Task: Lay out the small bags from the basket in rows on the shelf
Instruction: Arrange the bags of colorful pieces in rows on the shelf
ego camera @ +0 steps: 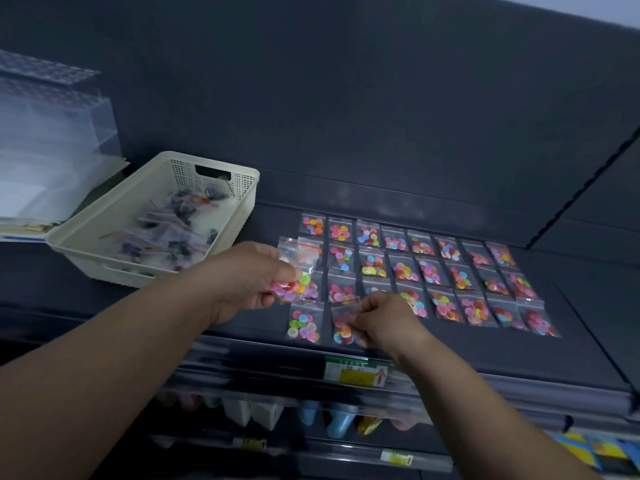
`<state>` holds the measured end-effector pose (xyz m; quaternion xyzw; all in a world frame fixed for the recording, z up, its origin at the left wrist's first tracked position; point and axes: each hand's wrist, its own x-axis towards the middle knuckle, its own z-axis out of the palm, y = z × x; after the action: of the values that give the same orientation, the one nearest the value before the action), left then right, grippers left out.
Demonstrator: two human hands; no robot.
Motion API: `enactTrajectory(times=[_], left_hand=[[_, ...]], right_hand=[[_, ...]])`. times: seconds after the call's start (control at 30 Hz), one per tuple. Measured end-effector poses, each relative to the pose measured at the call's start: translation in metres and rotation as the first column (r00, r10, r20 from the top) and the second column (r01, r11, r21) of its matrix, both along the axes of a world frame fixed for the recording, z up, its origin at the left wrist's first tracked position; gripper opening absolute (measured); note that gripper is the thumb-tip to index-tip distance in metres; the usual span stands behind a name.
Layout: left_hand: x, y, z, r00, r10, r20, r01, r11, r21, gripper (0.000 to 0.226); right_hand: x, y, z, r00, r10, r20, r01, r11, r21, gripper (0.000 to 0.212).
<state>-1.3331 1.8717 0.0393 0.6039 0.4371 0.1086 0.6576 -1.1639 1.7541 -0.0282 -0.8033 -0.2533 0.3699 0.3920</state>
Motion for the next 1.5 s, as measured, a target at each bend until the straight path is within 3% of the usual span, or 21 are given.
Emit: enactTrajectory(times=[0.17, 0.4, 0.53, 0.6, 0.73, 0.9, 0.97, 1.07, 1.13, 1.17, 1.5], left_hand=[[0.000, -0.002, 0.001, 1.000, -0.004, -0.008, 0.004, 1.000, 0.005, 0.023], [0.002, -0.004, 0.001, 1.000, -0.008, -0.005, 0.008, 1.000, 0.011, 0.022], [0.003, -0.004, -0.001, 1.000, 0.002, -0.008, -0.002, 1.000, 0.011, 0.021], [0.005, -0.004, -0.001, 1.000, 0.005, -0.009, -0.005, 1.000, 0.013, 0.023], [0.010, -0.007, -0.002, 1.000, -0.013, -0.007, 0.013, 1.000, 0.012, 0.017], [0.017, -0.012, -0.002, 1.000, -0.003, 0.024, 0.004, 1.000, -0.011, 0.005], [0.020, -0.014, -0.003, 0.999, 0.009, 0.047, -0.008, 1.000, -0.026, 0.006], [0.026, -0.018, -0.004, 0.996, 0.036, 0.085, -0.032, 0.998, -0.052, 0.006], [0.032, -0.021, -0.005, 0.993, 0.058, 0.104, -0.051, 0.997, -0.065, 0.006], [0.035, -0.023, -0.005, 0.992, 0.065, 0.111, -0.058, 0.996, -0.070, 0.006], [0.055, -0.034, -0.005, 0.990, 0.034, 0.135, -0.029, 0.999, -0.037, 0.007]], right_hand=[[-0.001, 0.005, -0.006, 0.993, 0.001, 0.120, 0.003, 0.999, -0.033, 0.026], [-0.003, -0.004, 0.010, 0.877, 0.230, 0.422, -0.141, 0.963, -0.231, 0.026], [-0.003, -0.008, 0.010, 0.781, 0.252, 0.571, -0.227, 0.967, -0.116, 0.023], [-0.003, -0.009, 0.006, 0.794, 0.294, 0.532, -0.327, 0.944, -0.034, 0.013], [0.000, -0.010, -0.005, 0.782, 0.427, 0.455, -0.444, 0.893, -0.075, 0.009], [0.003, -0.011, -0.004, 0.806, 0.458, 0.375, -0.468, 0.881, -0.071, 0.008], [0.003, -0.012, 0.001, 0.880, 0.370, 0.298, -0.405, 0.912, 0.066, 0.007], [0.003, -0.014, 0.017, 0.977, 0.207, -0.058, -0.179, 0.933, 0.312, 0.012], [0.002, -0.014, 0.026, 0.911, 0.227, -0.345, -0.080, 0.916, 0.393, 0.010], [0.002, -0.014, 0.028, 0.882, 0.243, -0.404, -0.063, 0.910, 0.409, 0.009], [0.021, -0.021, 0.030, 0.896, 0.199, -0.396, -0.007, 0.900, 0.436, 0.019]])
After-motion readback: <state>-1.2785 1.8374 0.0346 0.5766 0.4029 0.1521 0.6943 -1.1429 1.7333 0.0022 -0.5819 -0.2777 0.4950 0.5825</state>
